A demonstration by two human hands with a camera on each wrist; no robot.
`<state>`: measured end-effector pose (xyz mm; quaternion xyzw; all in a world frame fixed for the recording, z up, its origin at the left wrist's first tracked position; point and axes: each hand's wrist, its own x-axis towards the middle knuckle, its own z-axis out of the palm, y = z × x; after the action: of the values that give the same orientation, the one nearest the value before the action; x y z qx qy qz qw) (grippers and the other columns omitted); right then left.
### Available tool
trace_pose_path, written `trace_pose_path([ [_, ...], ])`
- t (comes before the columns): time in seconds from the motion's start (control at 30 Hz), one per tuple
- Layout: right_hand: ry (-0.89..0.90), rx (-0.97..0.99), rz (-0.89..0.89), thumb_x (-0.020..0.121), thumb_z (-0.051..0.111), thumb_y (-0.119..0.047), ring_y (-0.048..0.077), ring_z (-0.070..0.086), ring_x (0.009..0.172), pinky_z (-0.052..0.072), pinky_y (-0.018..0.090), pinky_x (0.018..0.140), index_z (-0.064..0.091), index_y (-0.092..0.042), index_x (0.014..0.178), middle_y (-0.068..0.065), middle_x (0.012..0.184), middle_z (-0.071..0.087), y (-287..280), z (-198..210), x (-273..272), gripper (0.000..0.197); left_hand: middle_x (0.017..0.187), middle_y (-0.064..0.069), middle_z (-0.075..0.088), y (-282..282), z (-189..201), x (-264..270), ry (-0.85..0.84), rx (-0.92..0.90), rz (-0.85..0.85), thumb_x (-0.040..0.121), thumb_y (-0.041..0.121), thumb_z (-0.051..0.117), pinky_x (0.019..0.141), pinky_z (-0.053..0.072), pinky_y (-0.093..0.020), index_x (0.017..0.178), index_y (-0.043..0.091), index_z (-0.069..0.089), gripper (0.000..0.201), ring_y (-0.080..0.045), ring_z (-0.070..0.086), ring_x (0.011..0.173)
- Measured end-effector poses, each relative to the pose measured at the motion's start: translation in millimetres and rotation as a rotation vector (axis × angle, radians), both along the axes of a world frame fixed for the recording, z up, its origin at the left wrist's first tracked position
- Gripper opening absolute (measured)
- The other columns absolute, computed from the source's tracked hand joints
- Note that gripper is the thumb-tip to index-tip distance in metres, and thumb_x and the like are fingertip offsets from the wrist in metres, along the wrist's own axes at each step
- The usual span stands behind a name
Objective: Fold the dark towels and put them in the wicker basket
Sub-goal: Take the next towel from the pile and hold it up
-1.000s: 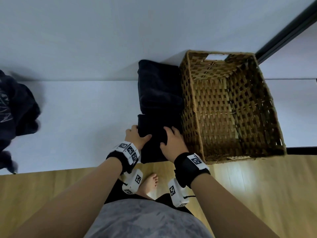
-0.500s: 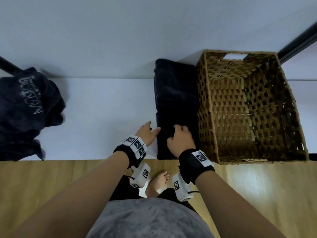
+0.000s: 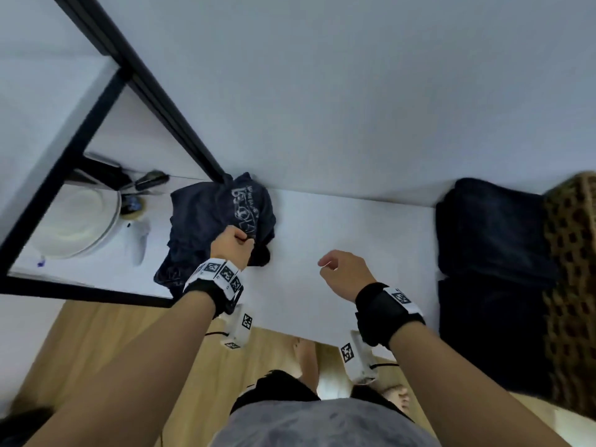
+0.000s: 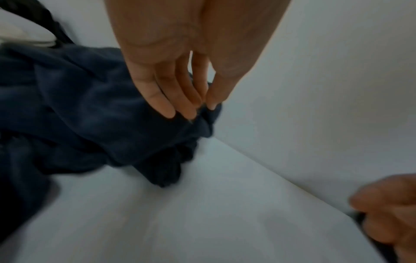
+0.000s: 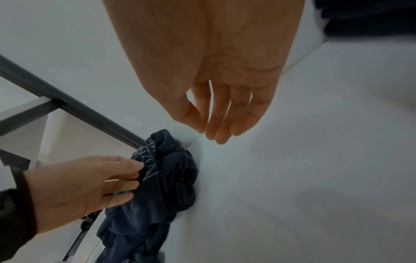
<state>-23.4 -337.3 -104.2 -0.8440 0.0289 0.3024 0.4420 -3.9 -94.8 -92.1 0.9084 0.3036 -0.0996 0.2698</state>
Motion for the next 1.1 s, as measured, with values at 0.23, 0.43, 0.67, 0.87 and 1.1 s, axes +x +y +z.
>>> trace_pose_path([
  [0.23,0.058,0.029,-0.039,0.090,0.055,-0.017,0.020,0.068,0.091,0.046,0.020,0.075,0.067,-0.023,0.097,-0.001,0.102,0.065,59.3,0.0,27.4,0.014,0.104,-0.009,0.065,57.5,-10.3,21.9,-0.171,-0.081,0.223,0.081,0.040,0.075,0.084,0.041,-0.030,0.107,0.009,0.060,0.043,-0.027,0.060,0.100],
  [0.43,0.044,0.044,-0.112,0.090,0.056,-0.015,0.018,0.069,0.086,0.052,0.021,0.076,0.068,-0.022,0.093,0.002,0.098,0.070,72.1,13.2,39.4,0.014,0.068,0.001,0.046,59.5,1.1,36.7,-0.321,-0.405,0.225,0.082,0.023,0.070,0.071,0.039,-0.030,0.066,0.016,0.045,0.031,-0.016,0.044,0.067],
  [0.67,-0.103,0.185,-0.261,0.096,0.052,-0.018,0.010,0.066,0.072,0.050,0.021,0.068,0.067,-0.017,0.098,0.001,0.091,0.071,55.4,78.8,68.7,0.016,0.071,-0.007,0.043,11.6,114.5,59.6,-0.564,-0.745,-0.005,0.081,0.015,0.065,0.068,0.039,-0.033,0.068,0.016,0.047,0.022,-0.016,0.042,0.068],
  [0.87,-0.206,0.281,-0.438,0.101,0.044,-0.035,0.017,0.065,0.088,0.052,0.036,0.079,0.062,-0.015,0.107,0.004,0.104,0.069,6.1,147.5,77.2,0.028,0.055,0.004,0.039,-42.0,235.5,63.1,-0.645,-1.000,-0.386,0.062,0.007,0.056,0.055,0.033,-0.021,0.046,0.021,0.041,0.026,-0.011,0.038,0.057],
  [1.1,-0.195,0.732,-0.532,0.092,0.061,-0.045,0.020,0.068,0.097,0.052,0.030,0.084,0.071,-0.012,0.107,0.006,0.093,0.073,-60.3,201.3,45.1,0.037,0.057,0.004,0.039,-95.3,277.4,64.6,-0.616,-0.918,-0.528,0.068,0.017,0.061,0.058,0.030,-0.026,0.050,0.023,0.043,0.027,-0.013,0.037,0.061],
])
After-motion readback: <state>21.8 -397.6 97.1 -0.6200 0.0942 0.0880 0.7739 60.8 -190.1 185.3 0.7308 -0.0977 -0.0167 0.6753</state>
